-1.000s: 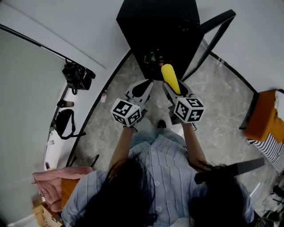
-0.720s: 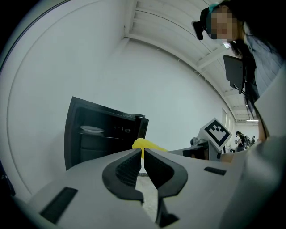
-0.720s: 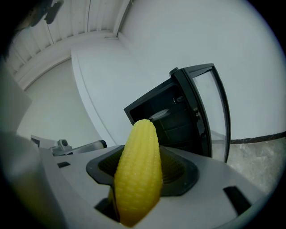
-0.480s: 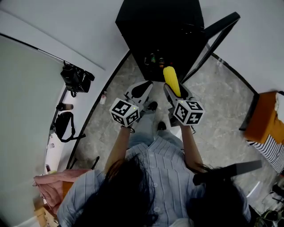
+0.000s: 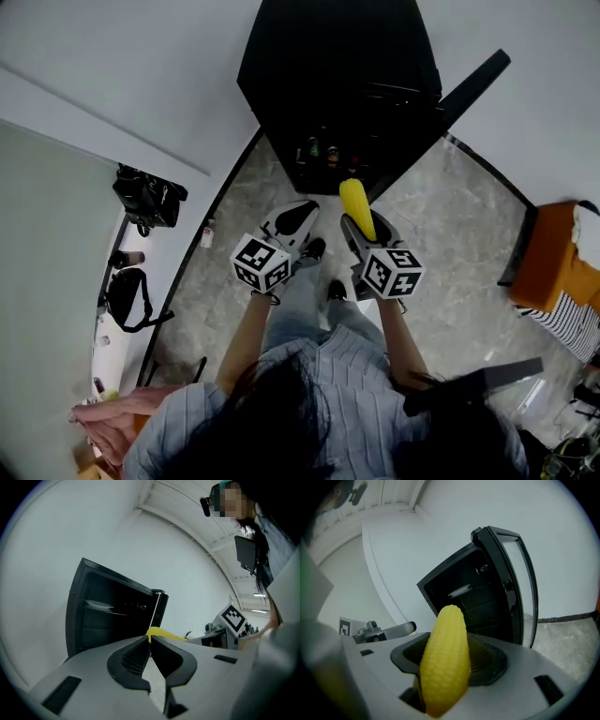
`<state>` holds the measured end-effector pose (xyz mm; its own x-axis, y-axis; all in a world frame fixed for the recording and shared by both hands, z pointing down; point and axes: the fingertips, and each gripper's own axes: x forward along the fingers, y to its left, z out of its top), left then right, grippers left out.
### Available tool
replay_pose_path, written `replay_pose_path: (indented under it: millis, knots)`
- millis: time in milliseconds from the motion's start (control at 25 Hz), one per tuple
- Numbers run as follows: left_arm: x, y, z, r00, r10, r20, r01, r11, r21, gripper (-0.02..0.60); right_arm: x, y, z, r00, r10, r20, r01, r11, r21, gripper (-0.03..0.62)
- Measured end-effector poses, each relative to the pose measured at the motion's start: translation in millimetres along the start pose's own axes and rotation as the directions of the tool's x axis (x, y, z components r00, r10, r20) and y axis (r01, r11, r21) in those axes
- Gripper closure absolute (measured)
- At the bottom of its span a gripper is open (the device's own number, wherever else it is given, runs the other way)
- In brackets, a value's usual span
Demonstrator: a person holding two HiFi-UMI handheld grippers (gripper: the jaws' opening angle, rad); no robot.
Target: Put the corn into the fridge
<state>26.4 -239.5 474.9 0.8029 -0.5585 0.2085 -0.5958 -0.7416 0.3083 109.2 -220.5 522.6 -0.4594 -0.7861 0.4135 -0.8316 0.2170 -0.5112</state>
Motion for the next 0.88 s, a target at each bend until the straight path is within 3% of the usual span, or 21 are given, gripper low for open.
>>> replay_pose_path:
  millis: [280, 480, 880]
  knots:
    - [28, 34, -10, 0.997, -0.027, -0.078, 0.034, 0.995, 0.093, 0.572, 48, -24, 11, 1.0, -0.025, 0.004, 0.025, 0.998, -0.051, 0.349]
    - [43, 58, -12, 0.995, -0.043, -0.085, 0.056, 0.987, 0.149, 0.574, 76, -45, 18, 0.998, -0.058, -0.008, 0.057, 0.993, -0.102, 0.349]
    - [65, 80, -5, 0.996, -0.081, -0.036, 0.085, 0.986, 0.143, 0.574, 136, -84, 28, 0.994, -0.108, -0.034, 0.101, 0.981, -0.166, 0.349]
